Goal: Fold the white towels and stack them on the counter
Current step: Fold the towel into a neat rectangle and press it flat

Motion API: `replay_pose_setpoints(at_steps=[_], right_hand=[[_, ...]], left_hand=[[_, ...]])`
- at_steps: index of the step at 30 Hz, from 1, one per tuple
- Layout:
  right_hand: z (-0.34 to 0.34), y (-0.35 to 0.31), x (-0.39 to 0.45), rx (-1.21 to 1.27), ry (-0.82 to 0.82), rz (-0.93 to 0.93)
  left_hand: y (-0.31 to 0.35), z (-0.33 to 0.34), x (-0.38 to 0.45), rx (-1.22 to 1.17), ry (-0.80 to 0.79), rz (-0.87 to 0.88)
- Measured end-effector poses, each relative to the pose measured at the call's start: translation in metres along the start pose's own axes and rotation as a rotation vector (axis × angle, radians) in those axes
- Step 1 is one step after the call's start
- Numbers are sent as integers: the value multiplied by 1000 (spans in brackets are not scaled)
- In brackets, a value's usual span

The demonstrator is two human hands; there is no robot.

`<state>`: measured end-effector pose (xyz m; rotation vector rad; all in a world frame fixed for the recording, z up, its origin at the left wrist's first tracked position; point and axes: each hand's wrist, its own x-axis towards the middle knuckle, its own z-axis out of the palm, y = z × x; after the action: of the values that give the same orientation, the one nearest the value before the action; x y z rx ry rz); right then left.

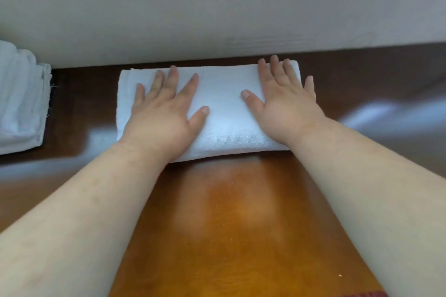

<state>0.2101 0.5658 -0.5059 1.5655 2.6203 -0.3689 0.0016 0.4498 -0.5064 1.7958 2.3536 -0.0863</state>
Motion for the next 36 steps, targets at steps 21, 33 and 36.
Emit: replay_pose_setpoints(at_steps=[21, 33, 36], right_hand=[[-26, 36, -37, 1320, -217, 849], [-80, 30, -127, 1598, -359, 736], [-113, 20, -164, 1595, -390, 574]], left_hand=[[-42, -20, -36, -953, -197, -919], [-39, -66, -127, -1449, -346, -896], [-38, -110, -179, -1497, -245, -837]])
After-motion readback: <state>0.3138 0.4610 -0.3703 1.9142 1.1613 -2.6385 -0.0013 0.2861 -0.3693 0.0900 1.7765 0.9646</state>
